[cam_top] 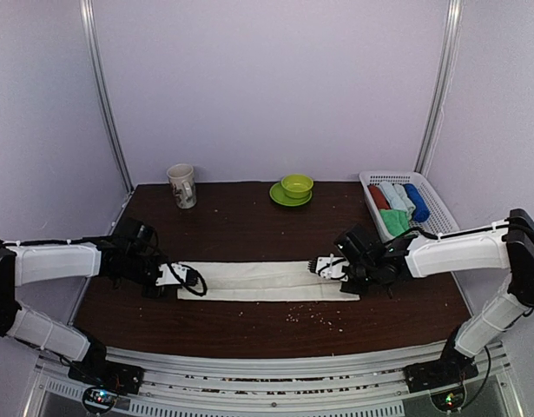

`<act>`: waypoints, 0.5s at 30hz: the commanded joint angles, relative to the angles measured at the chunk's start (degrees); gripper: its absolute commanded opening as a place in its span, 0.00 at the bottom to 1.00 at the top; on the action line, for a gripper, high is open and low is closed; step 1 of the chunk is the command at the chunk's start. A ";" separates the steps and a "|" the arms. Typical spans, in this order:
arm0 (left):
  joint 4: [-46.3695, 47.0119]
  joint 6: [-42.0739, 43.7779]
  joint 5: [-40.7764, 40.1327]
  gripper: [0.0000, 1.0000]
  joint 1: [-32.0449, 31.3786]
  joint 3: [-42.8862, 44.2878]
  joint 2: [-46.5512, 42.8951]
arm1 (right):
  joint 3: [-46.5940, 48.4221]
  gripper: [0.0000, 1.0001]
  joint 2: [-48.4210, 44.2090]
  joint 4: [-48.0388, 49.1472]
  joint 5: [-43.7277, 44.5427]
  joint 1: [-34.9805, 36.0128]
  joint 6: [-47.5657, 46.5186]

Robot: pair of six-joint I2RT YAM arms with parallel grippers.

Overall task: Roll the towels
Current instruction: Fold the towel at the center of the board.

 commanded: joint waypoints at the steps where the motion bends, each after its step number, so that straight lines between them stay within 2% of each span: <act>1: 0.67 1.64 1.55 0.08 0.37 -0.91 0.16 | -1.95 0.02 -1.68 3.31 3.62 0.59 -1.32; 5: 0.62 2.21 1.18 0.14 0.37 -1.31 0.37 | -1.94 0.06 -0.56 2.87 3.46 0.75 -1.23; 9: 0.61 2.93 0.39 0.24 0.37 -1.79 0.13 | -1.47 0.11 0.33 2.18 3.54 0.91 -0.91; 13: 0.11 3.40 -0.04 0.30 0.37 -1.62 0.12 | -0.47 0.23 0.46 0.06 3.40 1.05 -0.23; 15: -0.29 3.54 -0.56 0.39 0.41 -1.34 0.02 | -0.04 0.28 0.54 -1.46 3.65 1.04 0.51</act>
